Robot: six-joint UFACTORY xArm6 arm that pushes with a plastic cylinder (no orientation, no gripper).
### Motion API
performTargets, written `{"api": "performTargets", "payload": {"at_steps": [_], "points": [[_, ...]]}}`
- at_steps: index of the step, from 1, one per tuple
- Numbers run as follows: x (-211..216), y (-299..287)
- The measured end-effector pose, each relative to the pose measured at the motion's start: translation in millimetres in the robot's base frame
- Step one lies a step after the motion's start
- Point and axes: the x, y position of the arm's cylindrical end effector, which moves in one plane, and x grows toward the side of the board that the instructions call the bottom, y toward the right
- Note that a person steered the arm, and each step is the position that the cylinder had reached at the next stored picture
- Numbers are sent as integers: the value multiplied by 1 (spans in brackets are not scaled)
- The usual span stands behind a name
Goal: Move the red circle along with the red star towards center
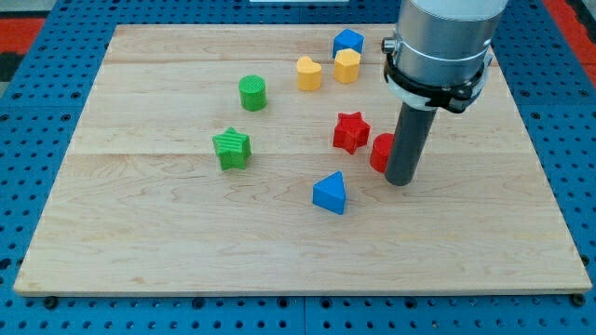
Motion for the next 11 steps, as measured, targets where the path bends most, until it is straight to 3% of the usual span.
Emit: {"api": "performTargets", "payload": {"at_steps": [4,9,11], "points": [[-4,43],[-50,-47],[-79,-58]]}}
